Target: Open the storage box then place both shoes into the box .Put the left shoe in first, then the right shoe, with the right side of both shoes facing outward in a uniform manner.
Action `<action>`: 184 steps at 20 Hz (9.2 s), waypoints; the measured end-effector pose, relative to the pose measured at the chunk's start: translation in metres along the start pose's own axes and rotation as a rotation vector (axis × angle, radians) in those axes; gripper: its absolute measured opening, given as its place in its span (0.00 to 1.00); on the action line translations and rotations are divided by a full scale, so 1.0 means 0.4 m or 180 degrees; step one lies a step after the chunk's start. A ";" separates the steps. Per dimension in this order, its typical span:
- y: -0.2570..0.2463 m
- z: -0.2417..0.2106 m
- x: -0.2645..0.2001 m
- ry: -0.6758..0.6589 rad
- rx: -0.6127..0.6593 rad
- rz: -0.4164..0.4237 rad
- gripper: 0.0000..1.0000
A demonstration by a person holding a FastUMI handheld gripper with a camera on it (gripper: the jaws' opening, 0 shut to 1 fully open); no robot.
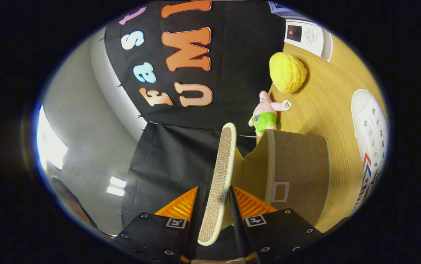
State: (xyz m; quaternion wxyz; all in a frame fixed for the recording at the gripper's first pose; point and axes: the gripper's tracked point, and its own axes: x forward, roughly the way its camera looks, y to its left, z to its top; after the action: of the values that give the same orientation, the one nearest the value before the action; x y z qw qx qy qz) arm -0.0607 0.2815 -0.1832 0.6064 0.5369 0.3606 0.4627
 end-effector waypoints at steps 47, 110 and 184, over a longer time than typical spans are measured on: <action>0.150 0.146 0.091 -0.1051 -0.2248 -0.2308 0.98; -0.091 -0.014 0.175 -0.0551 -0.2199 -0.2443 0.00; -0.576 0.285 -0.741 -0.0372 -0.1748 -0.4115 0.00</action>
State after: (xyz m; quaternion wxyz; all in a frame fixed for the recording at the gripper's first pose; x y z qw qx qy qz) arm -0.0066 -0.0346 -0.4091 0.8917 0.0666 0.4443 0.0543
